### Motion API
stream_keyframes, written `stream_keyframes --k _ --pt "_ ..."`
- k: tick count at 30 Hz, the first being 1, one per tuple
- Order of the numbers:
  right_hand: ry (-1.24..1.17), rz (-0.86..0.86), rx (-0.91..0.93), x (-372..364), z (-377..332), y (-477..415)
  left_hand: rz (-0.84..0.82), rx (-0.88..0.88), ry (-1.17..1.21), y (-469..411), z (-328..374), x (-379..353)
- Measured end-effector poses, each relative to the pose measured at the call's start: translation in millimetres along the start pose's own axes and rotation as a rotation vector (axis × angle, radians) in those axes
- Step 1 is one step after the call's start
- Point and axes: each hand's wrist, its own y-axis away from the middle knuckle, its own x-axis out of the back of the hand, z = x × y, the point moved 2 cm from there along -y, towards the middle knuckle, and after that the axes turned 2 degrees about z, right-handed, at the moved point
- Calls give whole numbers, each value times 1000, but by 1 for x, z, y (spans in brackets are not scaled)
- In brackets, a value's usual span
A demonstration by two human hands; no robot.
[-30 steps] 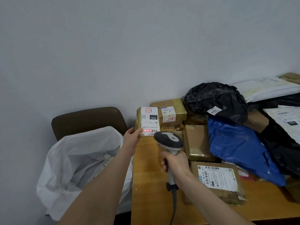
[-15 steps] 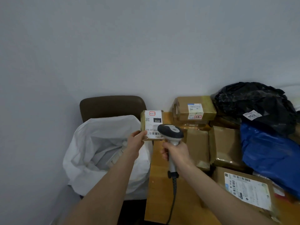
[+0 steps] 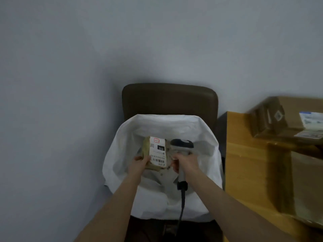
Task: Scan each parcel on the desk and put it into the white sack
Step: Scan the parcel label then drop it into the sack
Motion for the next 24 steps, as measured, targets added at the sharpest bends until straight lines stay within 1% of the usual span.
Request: stream_keyframes --k 5,12,15,17,19,21,24 --pt "1 59 -69 -29 25 -64 -22 68 -75 -75 -25 -3" --pt "-12 125 -112 -30 55 -115 8 75 -187 -126 -47 -39" --pt "-34 158 -139 -27 57 -117 4 119 -240 -128 -47 -43" --pt "-31 171 -130 -23 51 -112 8 106 -286 -126 -41 -42" --pt "-35 185 -115 -18 41 -101 10 69 -327 -119 -28 -40" --pt "-62 189 -94 -12 28 -88 -16 39 -304 -110 -12 -43" --pt "-98 188 -69 2 3 -63 -103 -65 -346 -81 23 -59"
